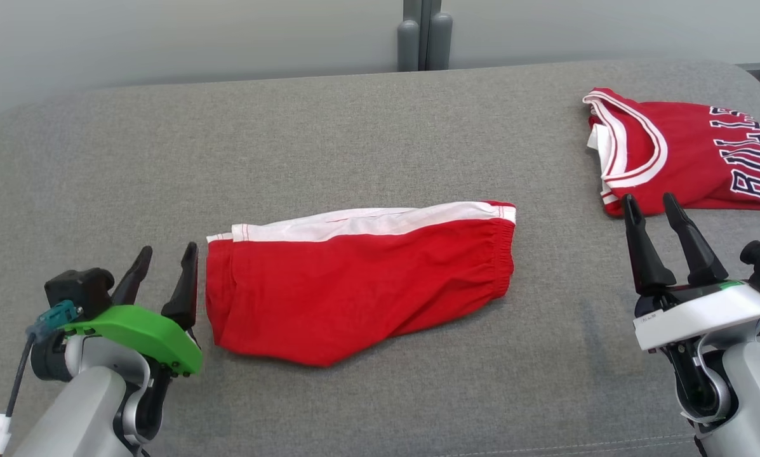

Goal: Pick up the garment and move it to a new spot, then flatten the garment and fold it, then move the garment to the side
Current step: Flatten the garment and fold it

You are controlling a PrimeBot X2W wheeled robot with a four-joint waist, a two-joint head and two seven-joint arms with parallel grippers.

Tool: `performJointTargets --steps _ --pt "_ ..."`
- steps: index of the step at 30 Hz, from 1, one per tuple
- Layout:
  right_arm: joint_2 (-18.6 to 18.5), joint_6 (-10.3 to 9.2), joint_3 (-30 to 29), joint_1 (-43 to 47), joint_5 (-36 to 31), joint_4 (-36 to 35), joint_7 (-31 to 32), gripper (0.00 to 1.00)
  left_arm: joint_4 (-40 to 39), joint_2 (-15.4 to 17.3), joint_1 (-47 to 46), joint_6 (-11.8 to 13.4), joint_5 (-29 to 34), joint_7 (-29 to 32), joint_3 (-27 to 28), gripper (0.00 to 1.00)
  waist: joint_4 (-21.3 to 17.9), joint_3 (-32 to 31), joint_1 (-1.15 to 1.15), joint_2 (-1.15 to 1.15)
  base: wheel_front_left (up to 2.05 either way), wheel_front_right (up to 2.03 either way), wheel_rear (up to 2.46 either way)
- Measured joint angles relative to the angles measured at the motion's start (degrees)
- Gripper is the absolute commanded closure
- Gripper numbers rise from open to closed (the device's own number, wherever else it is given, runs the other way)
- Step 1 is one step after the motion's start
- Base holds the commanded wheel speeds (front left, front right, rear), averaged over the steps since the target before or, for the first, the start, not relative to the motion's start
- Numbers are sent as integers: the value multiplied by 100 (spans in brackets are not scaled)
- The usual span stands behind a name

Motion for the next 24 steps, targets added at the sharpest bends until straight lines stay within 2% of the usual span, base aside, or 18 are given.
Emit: performJointTargets --steps 4,8,9,13,24 --pt "-83 -164 -7 1 -249 -119 -1 0 -314 66 1 123 199 -29 119 0 -12 -30 0 0 0 0 0" --pt "-119 -264 -31 1 -360 -183 -2 0 -476 110 5 153 307 -31 214 0 -16 -56 0 0 0 0 0" --pt "-132 -367 -53 8 -479 -220 -2 0 -543 151 48 175 405 -31 258 0 -19 -80 0 0 0 0 0" --pt "-158 -478 -78 48 -605 -272 -8 0 -655 155 238 201 442 -31 345 0 -21 -95 0 0 0 0 0" --pt "-154 -594 -45 232 -713 -377 -9 0 -988 134 708 280 588 -31 592 0 -30 -111 0 0 0 0 0"
